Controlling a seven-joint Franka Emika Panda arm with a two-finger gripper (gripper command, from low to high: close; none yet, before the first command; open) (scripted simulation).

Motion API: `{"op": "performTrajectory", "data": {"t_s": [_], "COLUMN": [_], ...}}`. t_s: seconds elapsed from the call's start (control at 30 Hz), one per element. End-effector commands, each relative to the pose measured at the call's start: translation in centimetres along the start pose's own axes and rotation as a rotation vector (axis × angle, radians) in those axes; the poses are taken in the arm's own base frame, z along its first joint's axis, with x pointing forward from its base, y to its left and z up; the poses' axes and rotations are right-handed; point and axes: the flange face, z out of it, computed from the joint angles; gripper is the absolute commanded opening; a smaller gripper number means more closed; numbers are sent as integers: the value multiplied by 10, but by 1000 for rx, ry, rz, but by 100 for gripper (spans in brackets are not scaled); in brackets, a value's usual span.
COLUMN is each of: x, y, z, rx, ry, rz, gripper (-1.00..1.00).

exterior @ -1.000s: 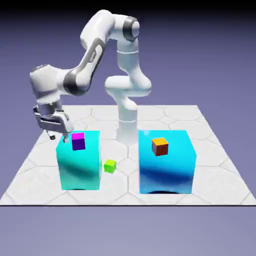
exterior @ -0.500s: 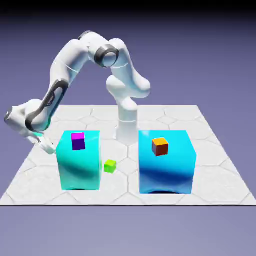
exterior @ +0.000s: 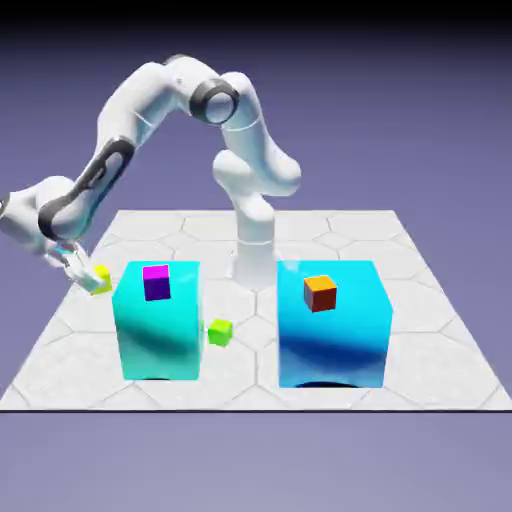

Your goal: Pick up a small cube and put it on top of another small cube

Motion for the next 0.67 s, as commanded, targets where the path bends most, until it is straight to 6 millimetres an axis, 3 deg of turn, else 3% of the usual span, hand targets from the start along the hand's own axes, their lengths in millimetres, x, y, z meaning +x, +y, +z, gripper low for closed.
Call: {"op": "performTrajectory", "data": {"t_s": [0.0,0.1,0.2,0.23,0.27,0.3,0.53,0.57,0.63], "x": [-26,-111,-203,-232,-248,-248,-239,-239,-240], "y": [-10,-29,-31,-33,-45,-45,-53,-53,-53], "z": [-16,-61,-99,-105,-95,-95,-29,-29,-40], "rx": [0,-3,-15,-21,-26,-26,-27,-27,-27], "ry": [3,9,20,21,11,11,11,11,11], "rz": [-6,-31,-62,-81,-109,-109,-110,-110,-110], "gripper": [-100,-100,-100,-100,-100,-100,-100,100,100]}}
